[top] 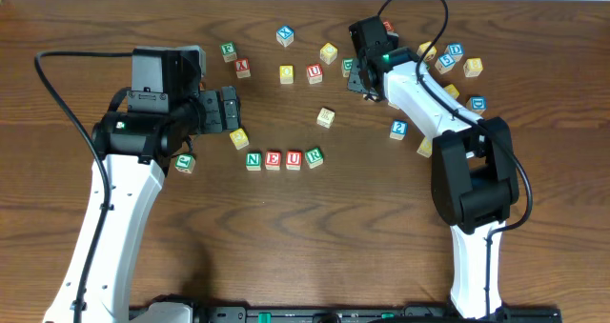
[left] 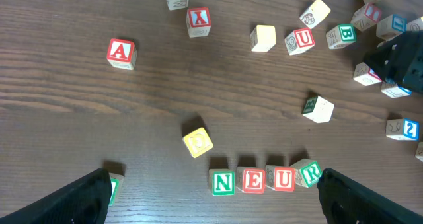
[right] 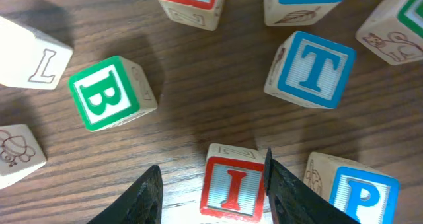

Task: Spell out NEURIPS
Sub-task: 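Move the right gripper up over the red I block, then lower the right gripper and close it on the red I block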

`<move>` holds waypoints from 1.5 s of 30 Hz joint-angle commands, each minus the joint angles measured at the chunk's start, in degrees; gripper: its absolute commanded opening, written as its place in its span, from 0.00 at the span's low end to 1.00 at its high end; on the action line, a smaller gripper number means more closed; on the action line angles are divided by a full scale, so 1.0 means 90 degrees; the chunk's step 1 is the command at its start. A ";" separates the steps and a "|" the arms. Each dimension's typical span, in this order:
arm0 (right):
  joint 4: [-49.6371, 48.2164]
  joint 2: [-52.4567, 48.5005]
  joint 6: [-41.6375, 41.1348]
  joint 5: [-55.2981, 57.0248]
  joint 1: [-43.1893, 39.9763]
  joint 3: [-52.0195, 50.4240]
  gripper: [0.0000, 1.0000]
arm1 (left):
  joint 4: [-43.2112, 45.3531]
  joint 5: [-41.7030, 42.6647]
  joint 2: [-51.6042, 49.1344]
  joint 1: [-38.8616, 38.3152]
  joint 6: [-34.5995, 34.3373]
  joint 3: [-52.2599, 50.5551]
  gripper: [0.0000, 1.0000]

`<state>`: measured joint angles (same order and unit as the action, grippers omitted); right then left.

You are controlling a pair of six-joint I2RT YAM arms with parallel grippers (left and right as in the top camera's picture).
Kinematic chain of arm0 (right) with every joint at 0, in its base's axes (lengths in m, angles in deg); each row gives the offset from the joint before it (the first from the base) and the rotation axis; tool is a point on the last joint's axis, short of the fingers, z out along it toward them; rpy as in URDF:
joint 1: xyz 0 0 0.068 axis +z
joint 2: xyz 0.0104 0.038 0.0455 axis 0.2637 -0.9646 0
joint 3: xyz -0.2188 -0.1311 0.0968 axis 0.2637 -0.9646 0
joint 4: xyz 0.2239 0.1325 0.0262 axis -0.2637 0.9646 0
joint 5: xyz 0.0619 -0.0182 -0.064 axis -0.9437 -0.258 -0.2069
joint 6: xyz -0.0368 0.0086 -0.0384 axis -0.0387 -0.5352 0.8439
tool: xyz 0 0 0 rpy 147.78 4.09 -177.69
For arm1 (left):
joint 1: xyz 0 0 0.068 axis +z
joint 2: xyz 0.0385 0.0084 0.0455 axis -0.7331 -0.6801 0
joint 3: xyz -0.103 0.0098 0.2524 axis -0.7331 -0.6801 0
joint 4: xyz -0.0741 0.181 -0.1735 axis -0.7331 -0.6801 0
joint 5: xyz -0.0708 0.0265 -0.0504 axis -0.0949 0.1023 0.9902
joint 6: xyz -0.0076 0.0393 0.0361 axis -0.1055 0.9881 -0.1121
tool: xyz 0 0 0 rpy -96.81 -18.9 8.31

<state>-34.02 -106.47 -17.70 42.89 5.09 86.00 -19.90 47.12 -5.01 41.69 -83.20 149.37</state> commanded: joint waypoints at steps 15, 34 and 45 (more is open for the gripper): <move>0.0236 -0.0068 -0.0423 0.0299 0.0010 0.0124 0.44 | 0.0000 0.0036 0.0058 0.0010 0.0036 0.0146 0.98; 0.0304 -0.0415 -0.0738 0.0391 0.0080 0.0078 0.36 | 0.0002 0.0036 0.0058 0.0010 0.0036 0.0146 0.98; 0.0041 -0.0447 -0.0663 0.0386 0.0158 0.0083 0.36 | 0.0000 0.0036 0.0058 0.0010 0.0036 0.0146 0.98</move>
<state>-33.65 -110.30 -23.52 45.62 6.23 86.00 -19.93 47.12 -5.01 41.69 -83.20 149.37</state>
